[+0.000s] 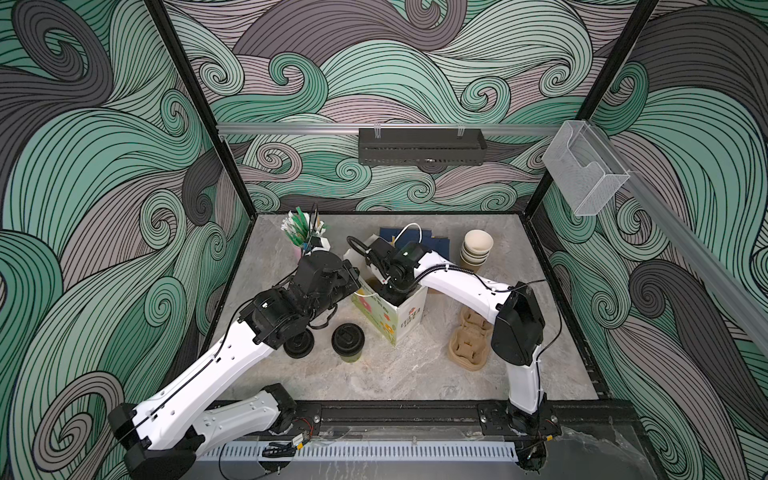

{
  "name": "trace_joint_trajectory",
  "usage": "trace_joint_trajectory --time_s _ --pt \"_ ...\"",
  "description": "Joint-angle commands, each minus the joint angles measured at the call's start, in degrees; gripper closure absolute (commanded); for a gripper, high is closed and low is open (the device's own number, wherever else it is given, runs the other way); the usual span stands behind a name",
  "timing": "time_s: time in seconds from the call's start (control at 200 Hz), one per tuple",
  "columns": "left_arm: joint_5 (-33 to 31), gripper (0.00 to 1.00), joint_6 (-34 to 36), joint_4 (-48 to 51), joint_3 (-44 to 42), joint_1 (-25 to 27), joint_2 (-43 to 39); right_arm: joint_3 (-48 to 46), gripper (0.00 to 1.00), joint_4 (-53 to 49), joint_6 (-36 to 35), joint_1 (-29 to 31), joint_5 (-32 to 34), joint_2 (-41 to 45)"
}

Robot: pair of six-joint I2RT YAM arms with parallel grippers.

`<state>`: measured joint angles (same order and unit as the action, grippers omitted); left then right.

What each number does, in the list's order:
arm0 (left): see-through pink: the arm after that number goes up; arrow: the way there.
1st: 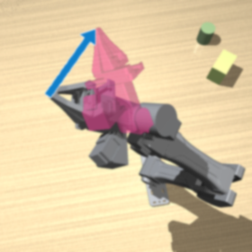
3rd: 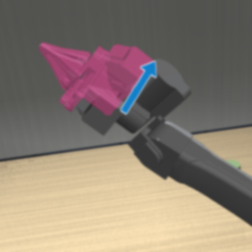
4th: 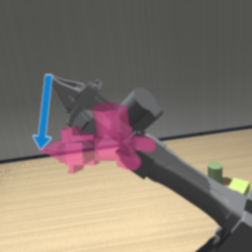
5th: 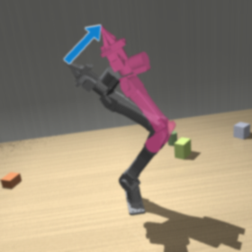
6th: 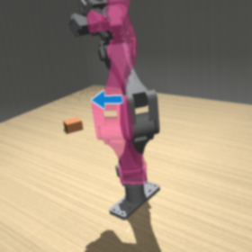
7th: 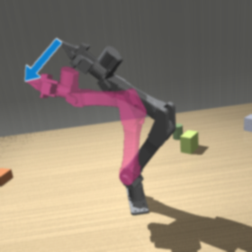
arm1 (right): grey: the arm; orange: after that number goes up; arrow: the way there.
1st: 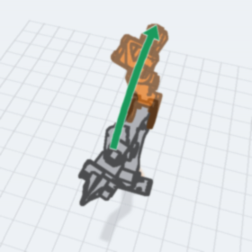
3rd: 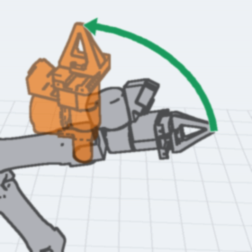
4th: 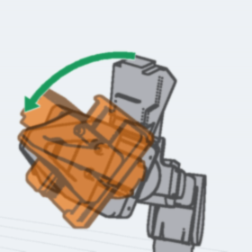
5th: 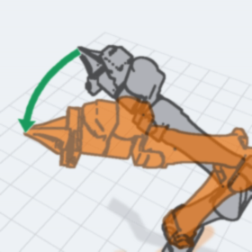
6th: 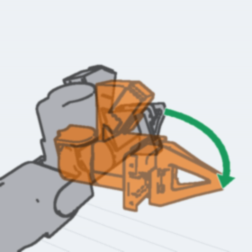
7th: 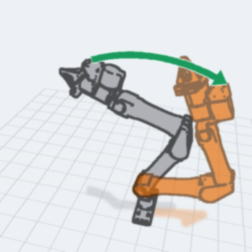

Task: Pack the takeout coffee

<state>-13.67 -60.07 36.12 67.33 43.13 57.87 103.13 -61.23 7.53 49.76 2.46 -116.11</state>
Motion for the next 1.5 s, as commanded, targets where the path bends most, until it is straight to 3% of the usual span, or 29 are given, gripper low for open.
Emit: trace_joint_trajectory --time_s 0.0,0.59,1.231,1.491 --pt "-0.14 1.00 -0.55 -1.90 -0.36 -0.33 -0.39 -6.62 0.34 -8.97 0.81 -0.37 -1.66 -10.13" --pt "-1.01 1.00 -2.44 0.14 0.39 -0.37 0.84 6.15 0.15 -16.57 2.11 0.18 0.07 -1.74" --pt "-1.18 1.00 -1.45 1.48 0.21 -0.34 0.73 12.34 0.17 -16.60 5.36 1.62 1.74 1.88" --pt "-0.79 1.00 -1.36 1.49 0.26 -0.33 1.21 14.53 0.23 -15.56 7.14 2.01 2.35 2.64"
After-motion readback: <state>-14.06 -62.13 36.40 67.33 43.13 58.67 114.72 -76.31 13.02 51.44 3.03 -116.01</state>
